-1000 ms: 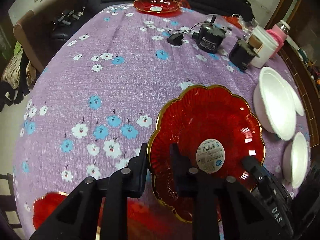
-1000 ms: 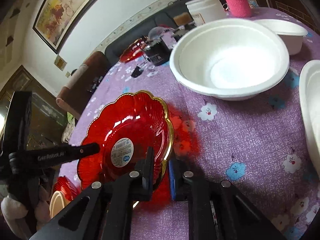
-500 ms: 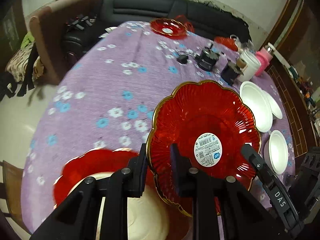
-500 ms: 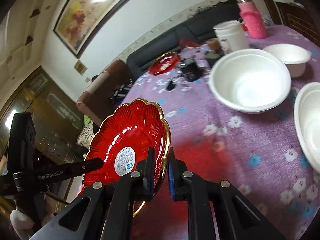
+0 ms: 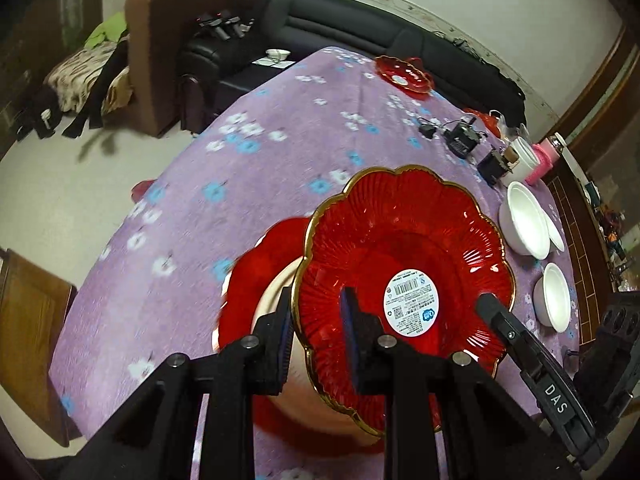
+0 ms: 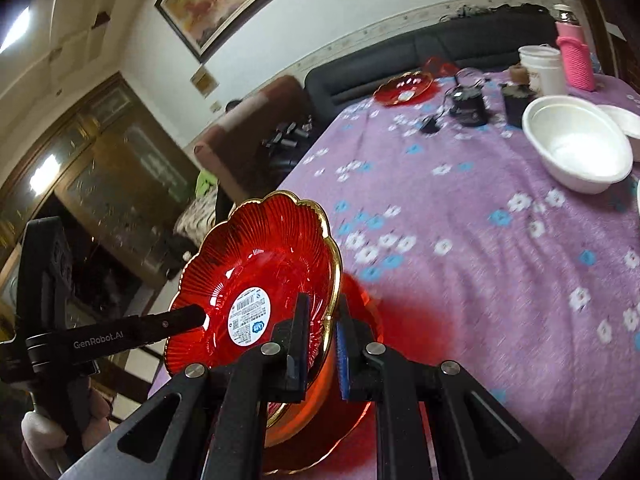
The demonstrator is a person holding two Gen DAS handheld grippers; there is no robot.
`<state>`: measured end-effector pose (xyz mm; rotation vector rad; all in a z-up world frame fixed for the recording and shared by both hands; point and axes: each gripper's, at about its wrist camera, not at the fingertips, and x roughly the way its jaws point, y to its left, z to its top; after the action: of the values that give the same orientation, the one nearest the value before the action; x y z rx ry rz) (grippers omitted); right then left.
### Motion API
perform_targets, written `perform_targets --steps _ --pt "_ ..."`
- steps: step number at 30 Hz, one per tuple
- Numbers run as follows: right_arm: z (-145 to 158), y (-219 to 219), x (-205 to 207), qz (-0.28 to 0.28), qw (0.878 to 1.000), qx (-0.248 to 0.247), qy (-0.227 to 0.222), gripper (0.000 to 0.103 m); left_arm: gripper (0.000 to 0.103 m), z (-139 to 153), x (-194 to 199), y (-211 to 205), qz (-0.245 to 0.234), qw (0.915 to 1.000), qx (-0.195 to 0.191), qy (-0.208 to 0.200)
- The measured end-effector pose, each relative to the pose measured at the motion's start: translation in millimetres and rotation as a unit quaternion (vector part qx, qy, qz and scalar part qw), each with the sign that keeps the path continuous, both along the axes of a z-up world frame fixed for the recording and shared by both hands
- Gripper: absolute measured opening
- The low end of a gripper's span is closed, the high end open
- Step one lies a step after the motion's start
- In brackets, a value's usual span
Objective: Organize plates and bowls
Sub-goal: 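Place the red sticker plate onto the stack held by the right tool, open left, then lower the plate stack onto the table with the right tool and release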
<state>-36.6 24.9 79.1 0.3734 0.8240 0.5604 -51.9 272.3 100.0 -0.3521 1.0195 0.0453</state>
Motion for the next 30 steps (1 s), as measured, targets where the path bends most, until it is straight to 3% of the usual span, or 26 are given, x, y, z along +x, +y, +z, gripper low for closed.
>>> perform_targets --steps 10,18,19,21,26,30 --pt "-22.6 23.1 -11.2 0.013 0.999 -0.040 0.023 0.013 0.021 -32.6 -17.7 15.0 0.011 0.9995 -0.017 0.025" --pt "-23.5 30.2 -10.8 0.007 0.997 -0.070 0.022 0.015 0.022 -32.2 -23.2 10.2 0.009 0.9999 0.000 0.009" --pt "-23.1 31.4 -11.0 0.004 0.997 -0.076 0.019 0.015 0.024 -30.9 -25.0 10.1 0.008 1.0000 0.002 0.005" --pt "-22.7 33.8 -11.9 0.002 0.996 -0.084 0.012 0.015 0.037 -28.2 -28.1 8.6 0.006 1.0000 0.005 -0.004" --pt "-21.0 38.9 -15.5 -0.010 0.993 -0.115 -0.013 0.018 0.047 -15.5 -36.5 3.7 0.013 0.9981 0.047 -0.037" --pt "-20.1 40.2 -16.6 -0.015 0.992 -0.126 -0.023 0.021 0.054 -7.2 -43.1 4.6 0.022 0.9970 0.045 -0.059"
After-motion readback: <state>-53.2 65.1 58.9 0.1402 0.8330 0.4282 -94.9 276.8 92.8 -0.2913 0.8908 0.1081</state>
